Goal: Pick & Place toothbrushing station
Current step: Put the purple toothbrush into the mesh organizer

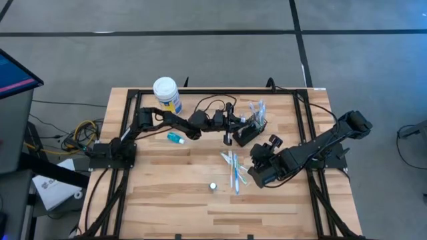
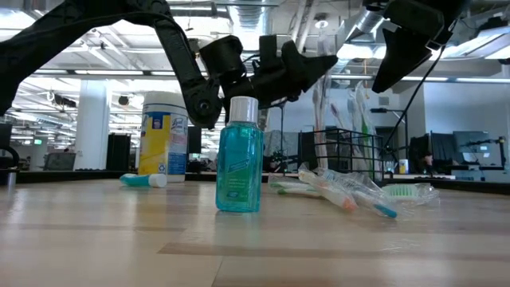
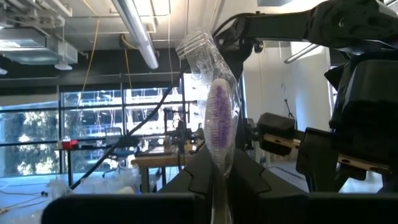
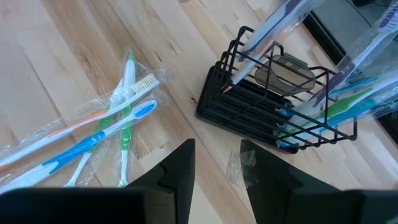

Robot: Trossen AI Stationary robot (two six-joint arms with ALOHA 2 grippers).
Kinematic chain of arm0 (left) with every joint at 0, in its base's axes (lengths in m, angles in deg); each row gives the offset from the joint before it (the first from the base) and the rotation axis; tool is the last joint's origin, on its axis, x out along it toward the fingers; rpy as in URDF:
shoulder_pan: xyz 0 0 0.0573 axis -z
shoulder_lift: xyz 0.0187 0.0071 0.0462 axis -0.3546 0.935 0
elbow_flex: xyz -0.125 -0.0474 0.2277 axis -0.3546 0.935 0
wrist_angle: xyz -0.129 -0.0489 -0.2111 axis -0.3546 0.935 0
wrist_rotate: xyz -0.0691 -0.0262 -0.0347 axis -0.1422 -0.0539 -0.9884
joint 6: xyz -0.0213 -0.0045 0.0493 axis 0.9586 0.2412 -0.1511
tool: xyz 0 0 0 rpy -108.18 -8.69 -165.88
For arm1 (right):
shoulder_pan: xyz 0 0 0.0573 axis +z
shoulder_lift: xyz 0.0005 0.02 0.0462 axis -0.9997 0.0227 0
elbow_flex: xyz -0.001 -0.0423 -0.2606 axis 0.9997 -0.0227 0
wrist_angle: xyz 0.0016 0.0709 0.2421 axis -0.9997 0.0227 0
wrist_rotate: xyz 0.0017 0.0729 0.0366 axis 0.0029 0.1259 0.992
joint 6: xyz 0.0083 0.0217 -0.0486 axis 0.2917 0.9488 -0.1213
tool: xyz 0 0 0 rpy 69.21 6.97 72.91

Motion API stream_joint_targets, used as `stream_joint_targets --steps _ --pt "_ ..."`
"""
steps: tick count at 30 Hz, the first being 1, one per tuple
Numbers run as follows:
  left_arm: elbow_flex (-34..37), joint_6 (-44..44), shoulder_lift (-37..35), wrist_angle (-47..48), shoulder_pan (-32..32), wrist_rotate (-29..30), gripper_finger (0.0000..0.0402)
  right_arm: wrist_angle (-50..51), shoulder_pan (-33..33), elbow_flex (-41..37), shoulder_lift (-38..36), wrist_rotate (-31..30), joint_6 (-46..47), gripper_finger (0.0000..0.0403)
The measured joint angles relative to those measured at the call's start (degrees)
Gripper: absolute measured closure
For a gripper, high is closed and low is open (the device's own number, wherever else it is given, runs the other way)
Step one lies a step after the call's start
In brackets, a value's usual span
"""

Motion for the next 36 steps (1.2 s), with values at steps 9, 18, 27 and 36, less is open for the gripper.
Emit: stream_joint_targets --steps 9,18,27,36 --pt "0.0 0.0 0.0 0.4 0.0 0.0 0.038 0.0 0.0 0.0 0.0 0.0 0.0 0.0285" --pt "0.4 0.0 -0.1 0.3 -0.1 0.0 0.0378 -0.2 0.0 0.0 0.0 0.0 0.0 0.0285" --pt "4.0 0.0 -0.8 -2.0 -1.0 0.0 0.0379 -0.4 0.0 0.0 0.0 0.0 -0.3 0.0284" --pt "4.0 0.0 -0.8 -2.1 -1.0 0.0 0.0378 -1.0 0.0 0.0 0.0 0.0 -0.1 0.0284"
